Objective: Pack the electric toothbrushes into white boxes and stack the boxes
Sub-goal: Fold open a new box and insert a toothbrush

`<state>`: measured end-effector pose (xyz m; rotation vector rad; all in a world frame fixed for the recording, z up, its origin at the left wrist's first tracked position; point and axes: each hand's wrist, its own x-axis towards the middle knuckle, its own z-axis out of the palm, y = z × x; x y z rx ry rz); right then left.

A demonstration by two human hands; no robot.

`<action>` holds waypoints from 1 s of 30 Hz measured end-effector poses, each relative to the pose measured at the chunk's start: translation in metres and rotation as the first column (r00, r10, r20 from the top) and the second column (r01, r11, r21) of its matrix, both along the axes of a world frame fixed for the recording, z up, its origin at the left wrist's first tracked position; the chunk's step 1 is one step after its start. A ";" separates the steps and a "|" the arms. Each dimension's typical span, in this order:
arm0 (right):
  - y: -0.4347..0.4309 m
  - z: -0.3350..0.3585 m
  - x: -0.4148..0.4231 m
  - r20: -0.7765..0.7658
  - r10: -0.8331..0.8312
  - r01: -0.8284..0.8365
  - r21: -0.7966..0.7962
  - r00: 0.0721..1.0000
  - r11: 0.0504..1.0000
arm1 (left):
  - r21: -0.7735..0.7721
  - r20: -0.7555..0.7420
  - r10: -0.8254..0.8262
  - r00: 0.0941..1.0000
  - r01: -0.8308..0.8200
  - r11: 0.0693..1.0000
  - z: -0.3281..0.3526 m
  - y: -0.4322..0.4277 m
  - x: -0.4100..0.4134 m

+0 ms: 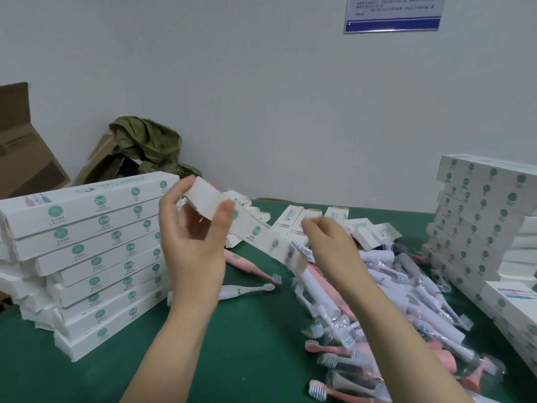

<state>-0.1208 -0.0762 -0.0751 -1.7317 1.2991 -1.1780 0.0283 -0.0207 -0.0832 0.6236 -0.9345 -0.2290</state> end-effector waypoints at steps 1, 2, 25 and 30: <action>-0.005 -0.004 -0.001 -0.019 0.036 -0.032 0.142 0.999 0.989 | -0.019 -0.023 -0.003 1.000 0.003 1.000 0.001 -0.001 0.001; -0.008 -0.007 -0.002 0.039 0.104 -0.111 0.294 0.994 0.949 | -0.025 -0.046 -0.016 0.999 0.014 1.000 0.001 -0.002 0.003; 0.014 0.023 -0.006 0.041 0.178 -0.176 -0.046 0.983 0.983 | 0.275 0.664 -0.034 0.747 -0.202 0.940 -0.024 -0.015 -0.017; 0.017 0.030 -0.009 -0.020 0.114 -0.115 -0.024 0.993 0.993 | 0.292 0.688 -0.027 0.726 -0.242 0.925 -0.028 -0.014 -0.015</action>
